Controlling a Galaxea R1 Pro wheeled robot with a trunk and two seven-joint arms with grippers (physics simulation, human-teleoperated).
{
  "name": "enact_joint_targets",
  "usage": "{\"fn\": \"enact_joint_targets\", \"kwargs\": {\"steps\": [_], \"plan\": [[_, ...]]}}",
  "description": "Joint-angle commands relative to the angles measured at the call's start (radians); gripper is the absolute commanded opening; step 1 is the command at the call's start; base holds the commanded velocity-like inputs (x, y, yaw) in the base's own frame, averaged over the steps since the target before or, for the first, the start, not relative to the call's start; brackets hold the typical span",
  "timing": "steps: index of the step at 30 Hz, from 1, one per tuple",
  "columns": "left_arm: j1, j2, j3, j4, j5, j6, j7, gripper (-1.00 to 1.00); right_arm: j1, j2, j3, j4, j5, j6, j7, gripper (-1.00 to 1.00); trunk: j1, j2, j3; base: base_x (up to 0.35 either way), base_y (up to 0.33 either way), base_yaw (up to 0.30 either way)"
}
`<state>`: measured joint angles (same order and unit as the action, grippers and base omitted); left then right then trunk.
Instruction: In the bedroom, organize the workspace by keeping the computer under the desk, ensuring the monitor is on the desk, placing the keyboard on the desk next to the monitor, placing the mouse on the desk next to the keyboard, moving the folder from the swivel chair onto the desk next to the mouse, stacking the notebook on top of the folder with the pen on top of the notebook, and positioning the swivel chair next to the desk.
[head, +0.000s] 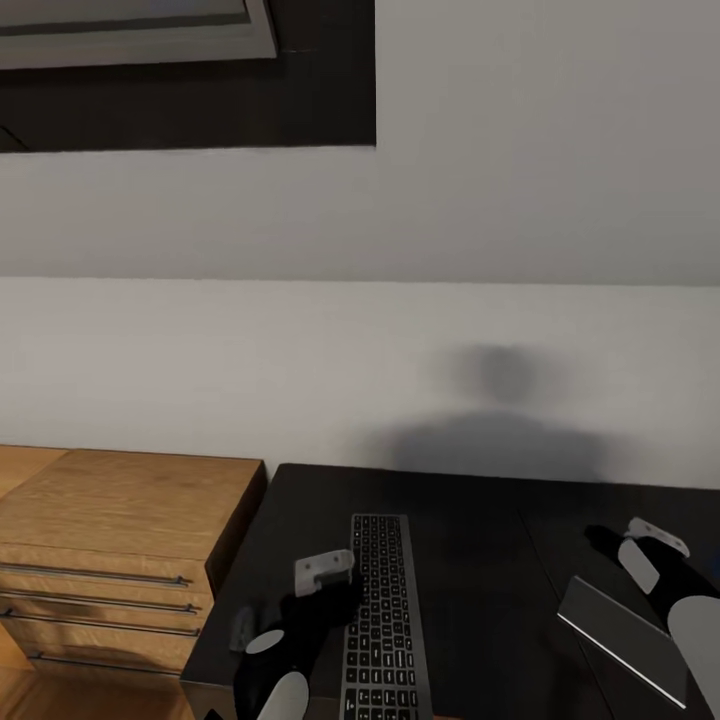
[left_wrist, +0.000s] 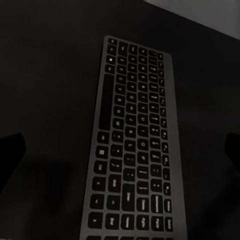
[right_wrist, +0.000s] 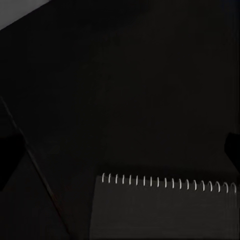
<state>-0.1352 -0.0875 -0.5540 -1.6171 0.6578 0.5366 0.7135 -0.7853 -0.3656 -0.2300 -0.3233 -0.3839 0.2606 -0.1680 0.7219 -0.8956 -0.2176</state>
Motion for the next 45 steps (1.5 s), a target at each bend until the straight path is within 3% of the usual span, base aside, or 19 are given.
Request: {"fn": "enact_joint_targets", "kwargs": {"steps": [1, 5, 10, 13, 18, 19, 24, 28, 33, 45], "plan": [[-0.001, 0.0, -0.004, -0.001, 0.008, 0.002, 0.009, 1.0, 0.0, -0.002, 0.0, 0.0, -0.01, 0.008, -0.008, 1.0, 0.004, -0.008, -0.005, 0.0, 0.0, 0.0], [-0.001, 0.0, -0.026, -0.001, 0.008, 0.001, 0.009, 1.0, -0.001, -0.01, -0.004, 0.02, -0.012, 0.034, -0.029, 1.0, 0.019, -0.036, -0.017, 0.0, 0.0, 0.0], [-0.001, 0.0, -0.04, -0.001, 0.008, 0.0, 0.009, 1.0, -0.001, -0.014, -0.005, 0.028, -0.013, 0.069, -0.038, 1.0, 0.019, -0.036, -0.017, 0.0, 0.0, 0.0], [-0.001, -0.013, -0.043, -0.001, 0.007, 0.001, 0.009, 1.0, -0.001, -0.015, -0.005, 0.03, -0.013, 0.075, -0.04, 1.0, 0.019, -0.036, -0.017, 0.0, 0.0, 0.0], [-0.002, -0.06, -0.044, -0.001, 0.005, 0.006, 0.009, 1.0, 0.0, -0.015, -0.005, 0.03, -0.013, 0.077, -0.04, 1.0, 0.019, -0.036, -0.017, 0.0, 0.0, 0.0], [-0.022, -0.087, -0.043, -0.001, 0.004, 0.075, 0.01, 1.0, 0.0, -0.015, -0.005, 0.03, -0.012, 0.078, -0.039, 1.0, 0.019, -0.036, -0.017, 0.0, 0.0, 0.0], [-0.057, -0.087, -0.043, -0.001, 0.004, 0.123, 0.01, 1.0, -0.001, -0.014, -0.005, 0.03, -0.013, 0.077, -0.039, 1.0, 0.019, -0.036, -0.017, 0.0, 0.0, 0.0], [-0.118, -0.087, -0.045, -0.001, 0.007, 0.146, 0.01, 1.0, 0.0, -0.013, -0.005, 0.03, -0.013, 0.077, -0.039, 1.0, 0.019, -0.036, -0.017, 0.0, 0.0, 0.0], [-0.131, -0.087, -0.076, -0.001, 0.008, 0.148, 0.009, 1.0, -0.001, -0.013, -0.005, 0.03, -0.013, 0.078, -0.036, 1.0, 0.019, -0.036, -0.017, 0.0, 0.0, 0.0], [-0.133, -0.087, -0.082, -0.001, 0.008, 0.148, 0.011, 1.0, 0.0, -0.014, -0.005, 0.029, -0.013, 0.078, -0.037, 1.0, 0.065, -0.12, -0.055, 0.0, 0.0, 0.0]]}}
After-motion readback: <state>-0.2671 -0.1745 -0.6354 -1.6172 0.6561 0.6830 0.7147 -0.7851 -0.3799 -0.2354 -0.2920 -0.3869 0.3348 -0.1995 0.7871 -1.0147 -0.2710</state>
